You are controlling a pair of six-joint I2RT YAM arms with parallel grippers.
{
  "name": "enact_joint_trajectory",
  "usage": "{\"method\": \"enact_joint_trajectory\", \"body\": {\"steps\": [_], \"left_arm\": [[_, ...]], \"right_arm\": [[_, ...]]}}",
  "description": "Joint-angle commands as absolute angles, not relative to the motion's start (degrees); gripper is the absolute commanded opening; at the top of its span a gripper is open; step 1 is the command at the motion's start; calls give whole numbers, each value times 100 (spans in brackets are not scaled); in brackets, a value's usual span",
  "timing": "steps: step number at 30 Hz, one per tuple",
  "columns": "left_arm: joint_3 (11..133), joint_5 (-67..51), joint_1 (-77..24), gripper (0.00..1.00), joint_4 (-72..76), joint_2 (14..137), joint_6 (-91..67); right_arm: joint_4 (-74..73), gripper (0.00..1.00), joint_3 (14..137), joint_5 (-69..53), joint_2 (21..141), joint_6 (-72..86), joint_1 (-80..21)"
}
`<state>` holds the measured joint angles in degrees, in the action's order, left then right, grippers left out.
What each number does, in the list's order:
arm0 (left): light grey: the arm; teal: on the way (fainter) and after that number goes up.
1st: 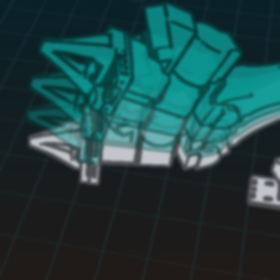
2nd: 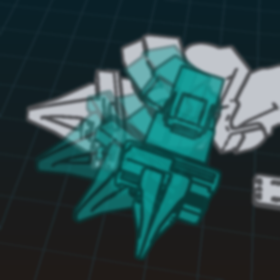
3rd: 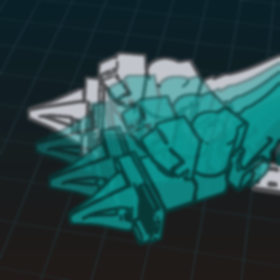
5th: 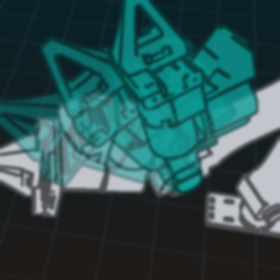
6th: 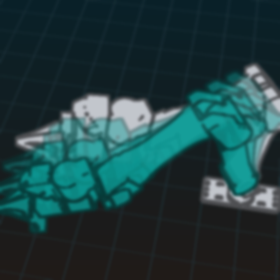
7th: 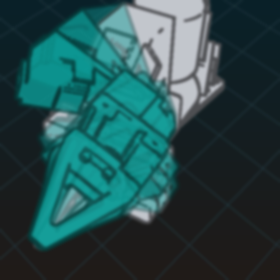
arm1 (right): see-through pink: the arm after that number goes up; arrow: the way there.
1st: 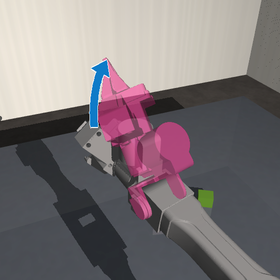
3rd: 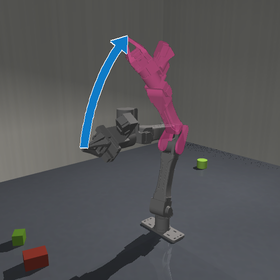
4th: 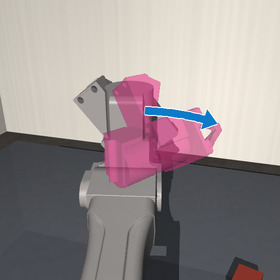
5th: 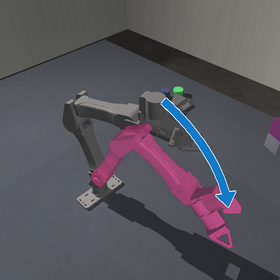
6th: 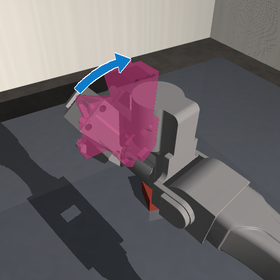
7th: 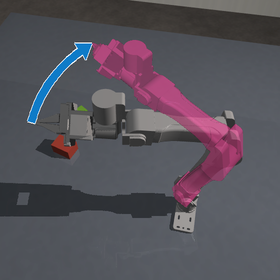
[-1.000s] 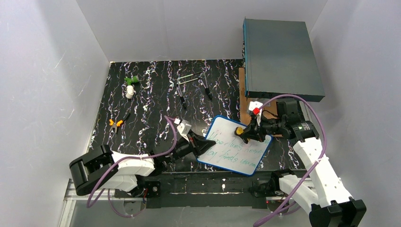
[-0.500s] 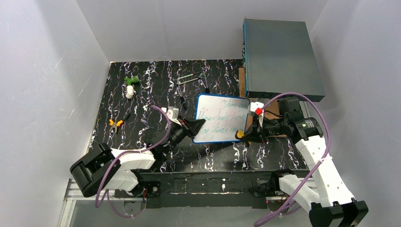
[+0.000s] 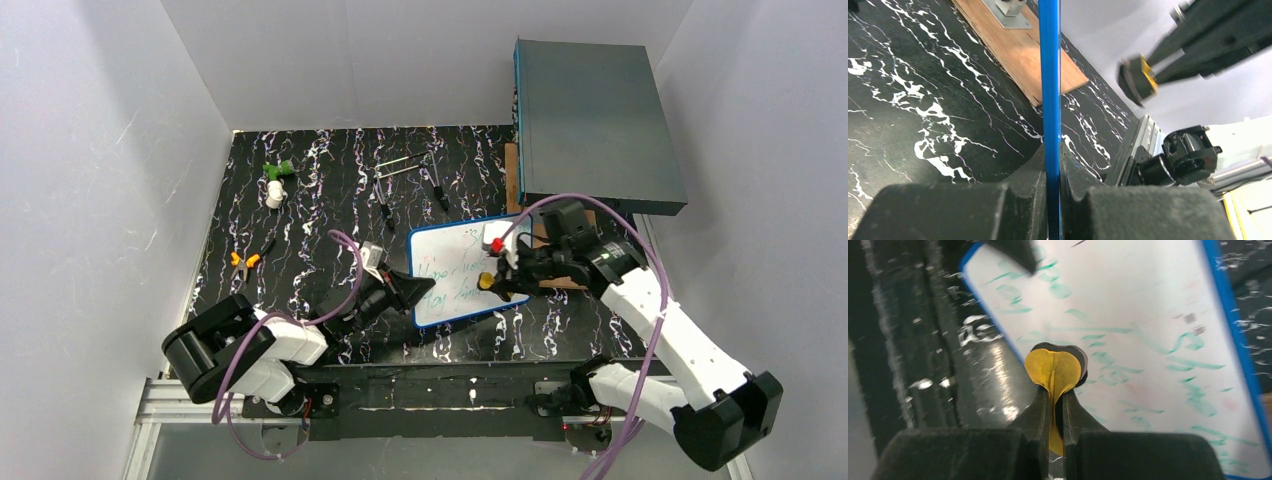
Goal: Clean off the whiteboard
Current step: Erase the whiteboard at the center of the board.
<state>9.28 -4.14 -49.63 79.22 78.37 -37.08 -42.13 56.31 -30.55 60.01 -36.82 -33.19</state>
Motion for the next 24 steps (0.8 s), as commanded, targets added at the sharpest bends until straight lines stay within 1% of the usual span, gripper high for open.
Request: {"method": "enact_joint_trajectory", "body": {"steps": [1,4,7,11,13,19,24], "left_arm": [[813,-502,-5162,0,7148,7599,-3061],[737,-313,-5168,0,7038,7430,-3133],[770,-332,-5189,0,6745,7313,-3146],[774,-416,-5199,0,6658,7235,-3151],[773,-494,-5197,0,6577,7168,-3134],[662,-650,-5196,0,6398,6942,-3152],[521,-683,-5194,0,6379,6678,-3281]], "right_arm": [[-2923,1,6268,-1410,6597,-2921,-3658],[-2458,1,6088,-875,6805,-2598,-3691],[-1830,1,5674,-466,6641,-2419,-3700],[-1735,1,5479,-184,6623,-2312,-3709],[-1815,1,5400,-253,6672,-2303,-3743],[-2214,1,5088,-1329,6569,-2797,-4379],[-2564,1,5737,-1118,6562,-2744,-4297]]}}
